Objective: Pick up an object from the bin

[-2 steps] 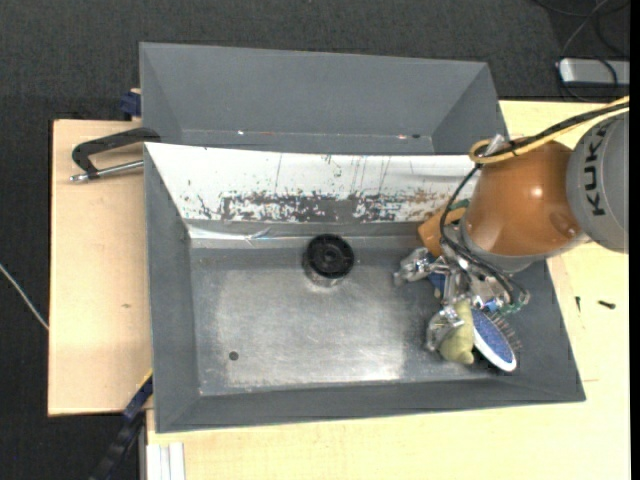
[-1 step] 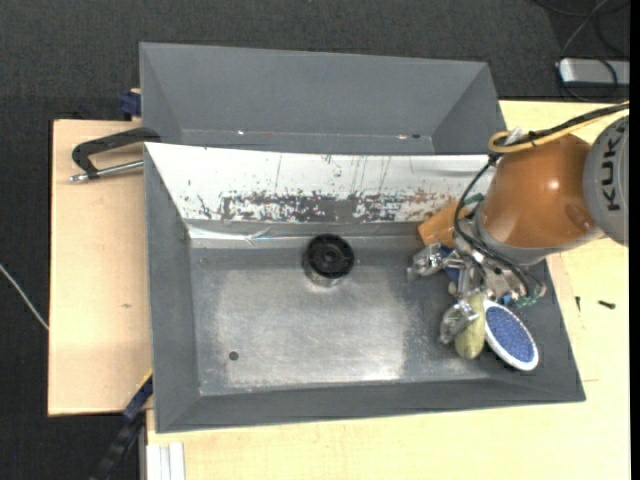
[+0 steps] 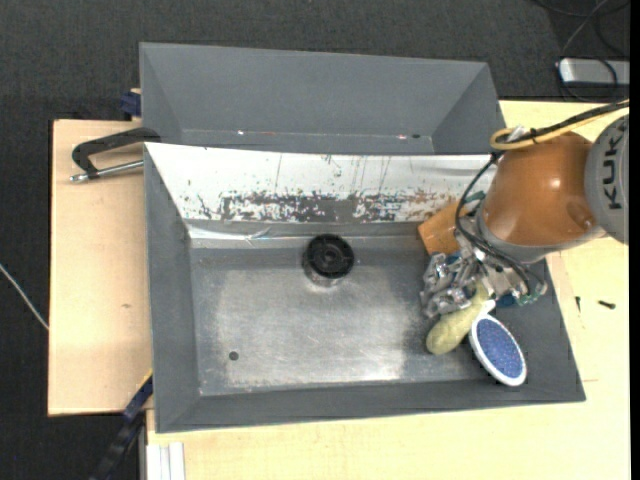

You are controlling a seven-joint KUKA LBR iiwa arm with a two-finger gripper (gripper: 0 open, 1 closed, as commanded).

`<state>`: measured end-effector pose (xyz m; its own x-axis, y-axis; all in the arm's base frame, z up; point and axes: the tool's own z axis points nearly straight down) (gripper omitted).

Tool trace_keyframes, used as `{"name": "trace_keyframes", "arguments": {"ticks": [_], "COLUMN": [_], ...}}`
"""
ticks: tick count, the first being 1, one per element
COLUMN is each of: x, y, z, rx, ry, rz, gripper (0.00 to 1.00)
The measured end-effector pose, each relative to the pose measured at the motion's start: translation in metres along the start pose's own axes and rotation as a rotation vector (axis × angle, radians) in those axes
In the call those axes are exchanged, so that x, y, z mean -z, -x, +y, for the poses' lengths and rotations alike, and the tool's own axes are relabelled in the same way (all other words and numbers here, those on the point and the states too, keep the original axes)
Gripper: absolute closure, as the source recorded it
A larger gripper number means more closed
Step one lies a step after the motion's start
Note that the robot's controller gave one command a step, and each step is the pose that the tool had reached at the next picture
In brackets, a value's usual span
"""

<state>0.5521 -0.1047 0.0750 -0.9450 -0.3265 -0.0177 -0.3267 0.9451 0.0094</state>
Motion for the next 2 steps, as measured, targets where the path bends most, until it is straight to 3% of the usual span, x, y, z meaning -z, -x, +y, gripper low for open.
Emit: {"name": "trace_keyframes", "arguments": {"ticks": [1, 2], "x": [0.106, 0.084], "y": [-0.037, -0.032], "z": [0.051, 0.058], "rx": [0.379, 0.929], "ry": [-0.009, -0.001], "rz": [0.012, 0.016], "gripper": [1.00, 1.00]}}
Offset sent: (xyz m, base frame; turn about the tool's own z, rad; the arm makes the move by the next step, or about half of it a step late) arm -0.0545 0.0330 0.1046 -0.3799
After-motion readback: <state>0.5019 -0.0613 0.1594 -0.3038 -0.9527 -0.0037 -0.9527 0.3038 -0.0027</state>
